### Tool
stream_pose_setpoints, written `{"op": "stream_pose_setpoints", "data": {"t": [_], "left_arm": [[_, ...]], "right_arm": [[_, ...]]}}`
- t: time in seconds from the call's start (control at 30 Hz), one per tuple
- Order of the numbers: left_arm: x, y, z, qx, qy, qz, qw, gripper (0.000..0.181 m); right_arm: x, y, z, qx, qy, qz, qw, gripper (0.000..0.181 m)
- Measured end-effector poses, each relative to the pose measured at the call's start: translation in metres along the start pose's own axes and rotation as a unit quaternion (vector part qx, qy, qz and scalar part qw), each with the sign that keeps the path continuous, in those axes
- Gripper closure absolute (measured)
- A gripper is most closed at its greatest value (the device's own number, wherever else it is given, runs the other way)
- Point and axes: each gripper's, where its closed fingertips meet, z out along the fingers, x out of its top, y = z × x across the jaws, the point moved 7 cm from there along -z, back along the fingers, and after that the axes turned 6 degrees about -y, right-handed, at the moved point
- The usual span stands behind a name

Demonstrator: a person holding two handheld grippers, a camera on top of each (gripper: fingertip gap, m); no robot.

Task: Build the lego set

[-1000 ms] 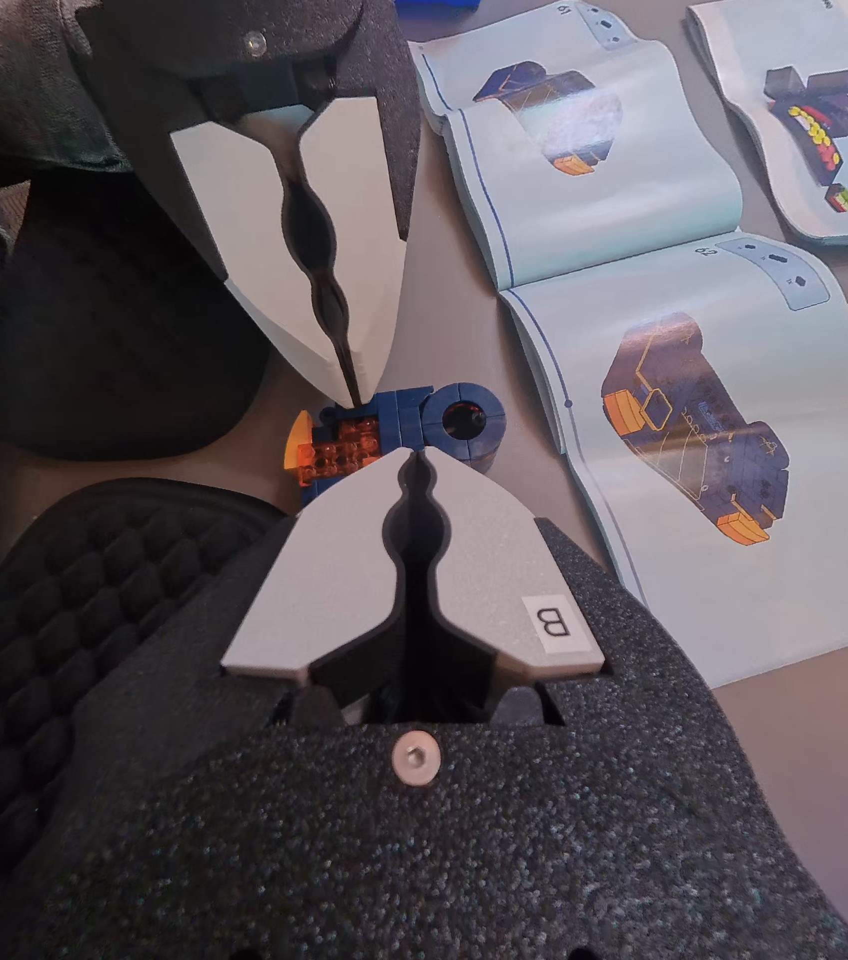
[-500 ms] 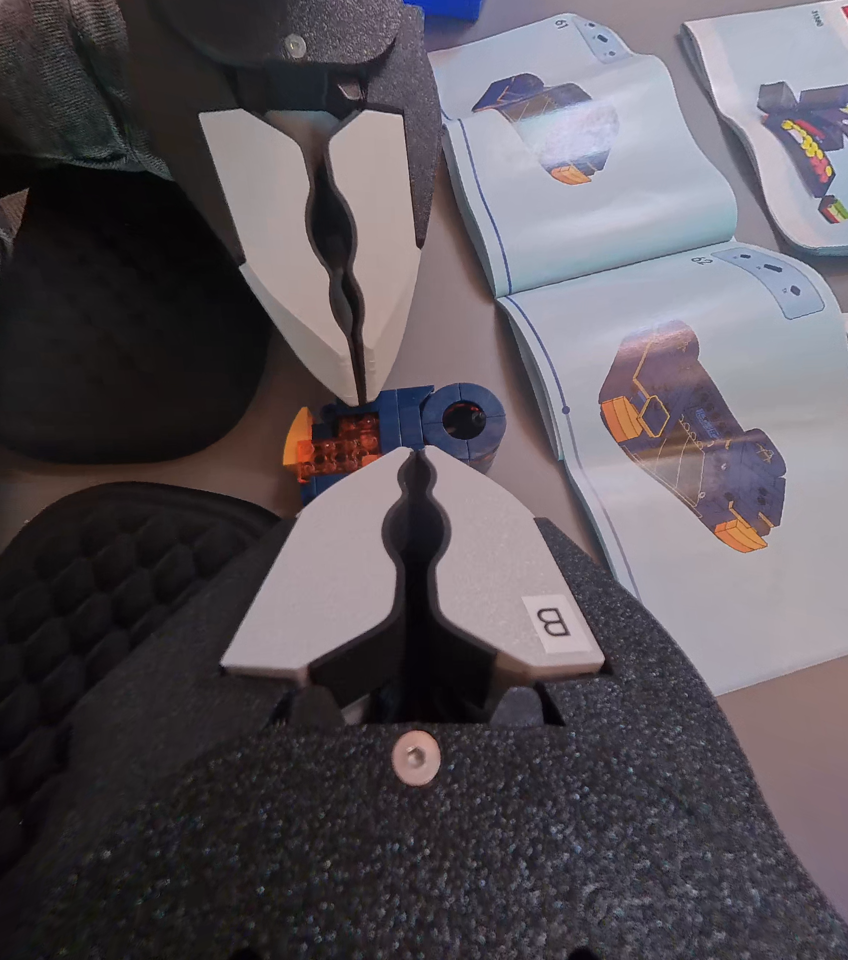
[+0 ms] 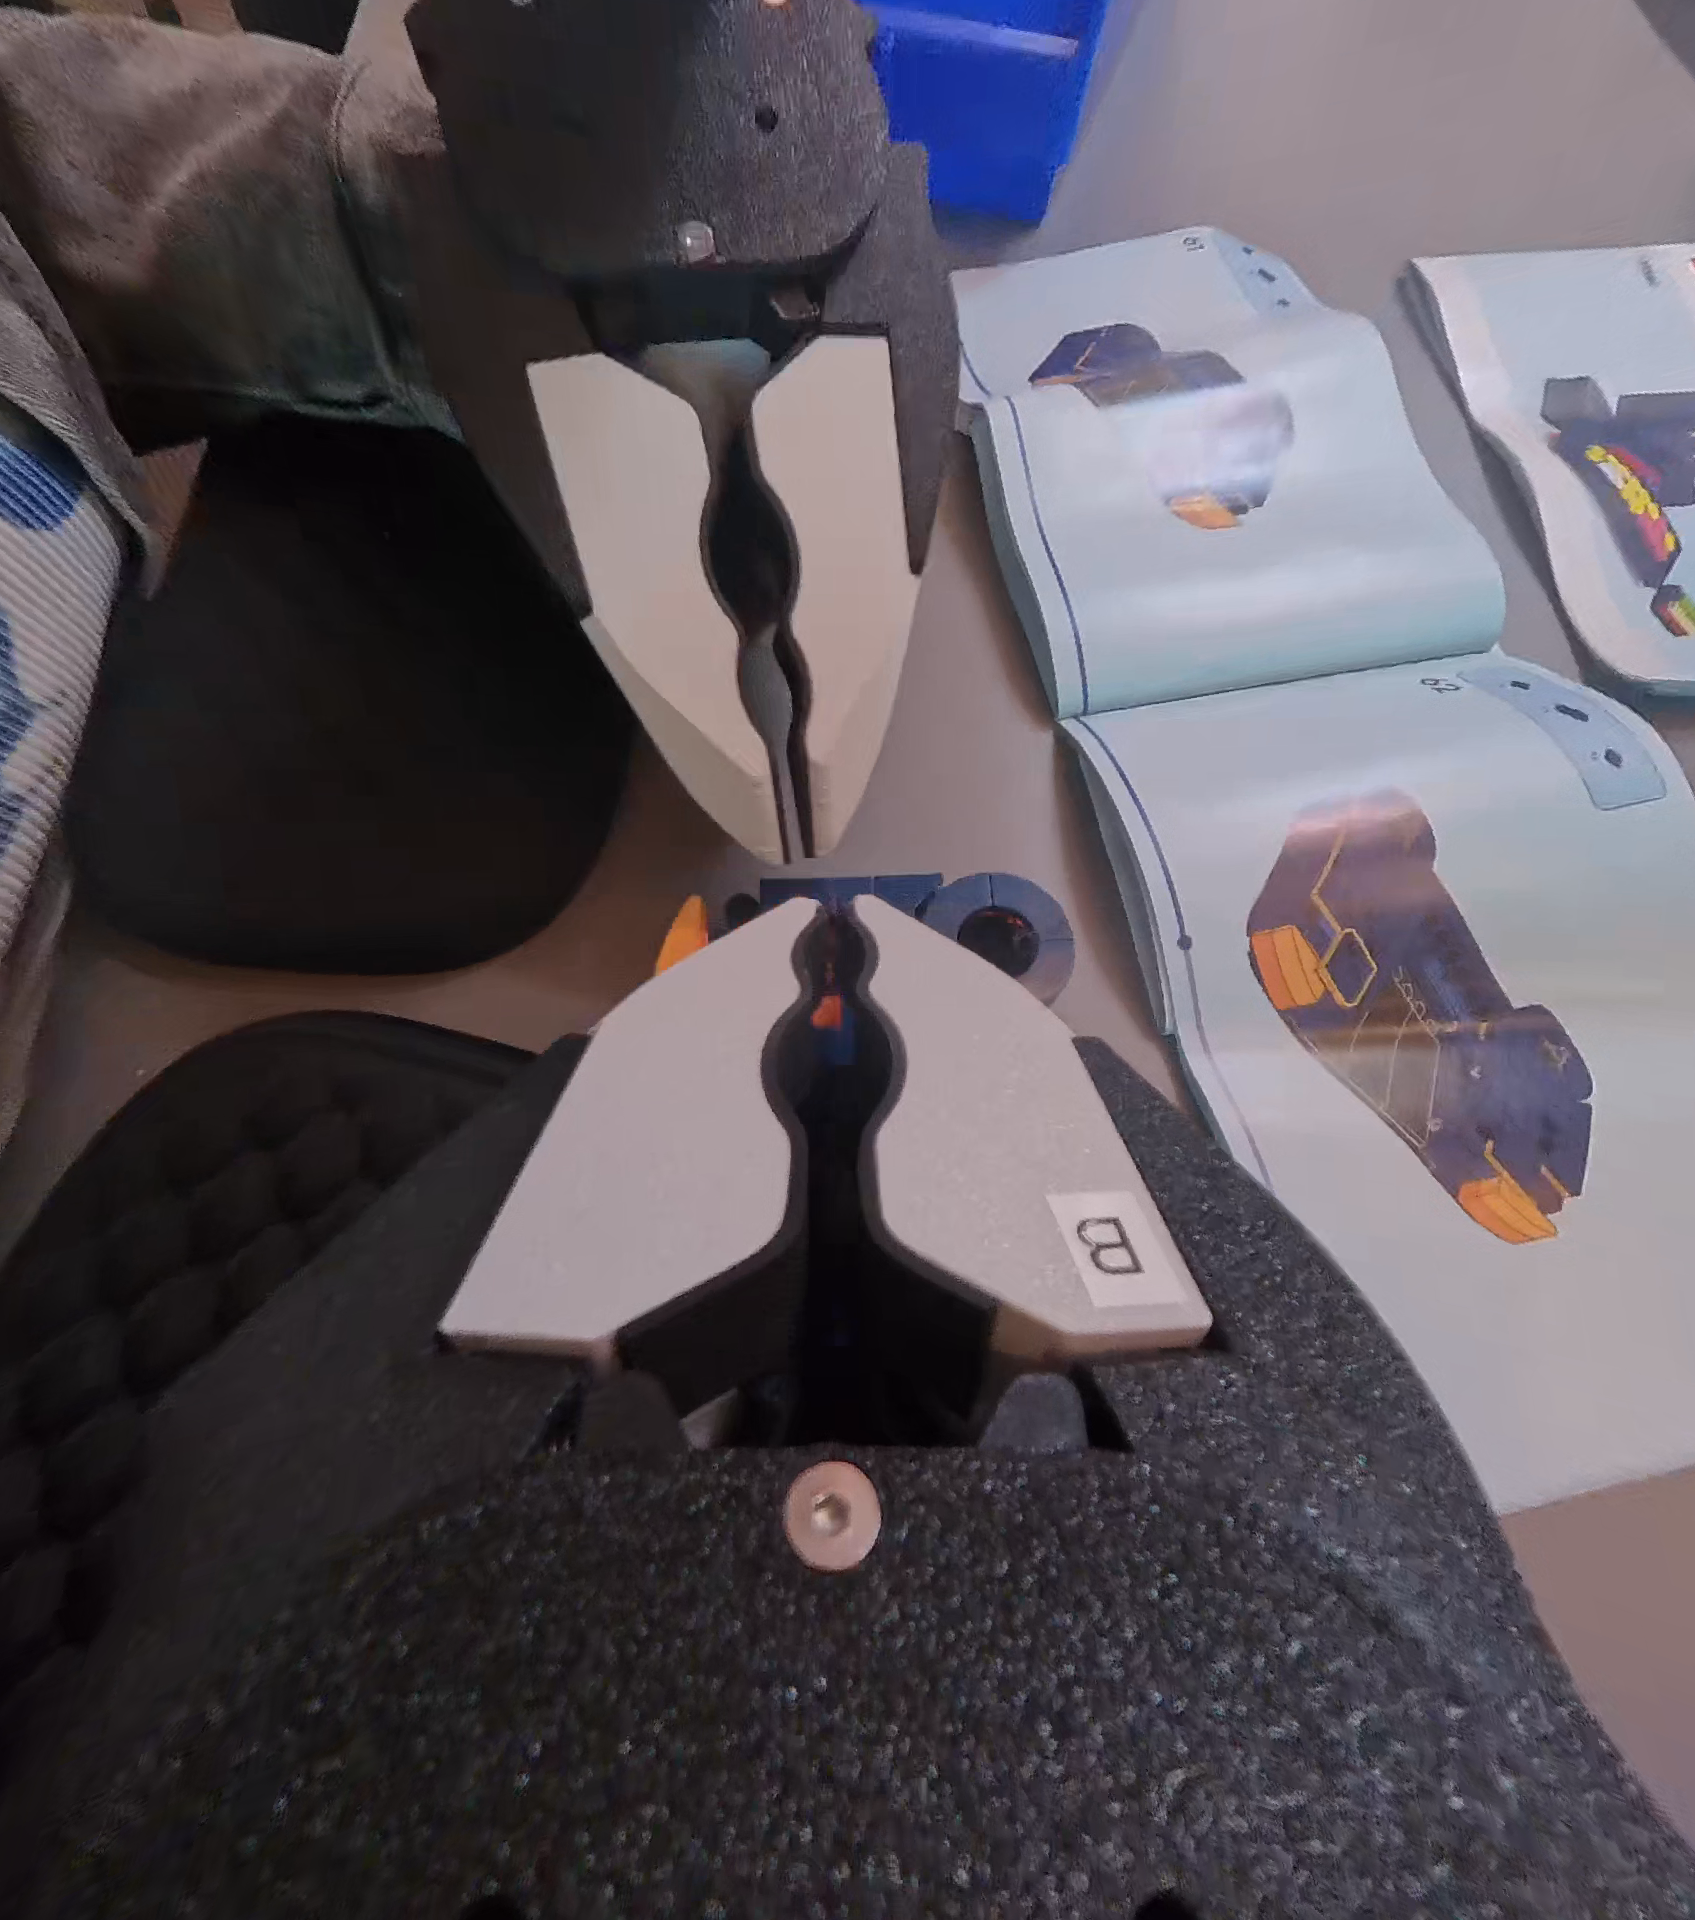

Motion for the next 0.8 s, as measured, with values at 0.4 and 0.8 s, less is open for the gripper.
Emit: {"op": "stream_pose_setpoints", "data": {"t": [0.4,0.8], "left_arm": [[-0.005,-0.003,0.007,-0.040,-0.045,-0.032,0.998,0.181],[-0.005,-0.004,0.007,-0.044,-0.045,-0.042,0.997,0.181]], "right_arm": [[0.007,-0.005,0.010,0.007,-0.034,-0.035,0.999,0.181],[0.002,-0.005,0.015,0.045,-0.046,-0.012,0.998,0.181]]}}
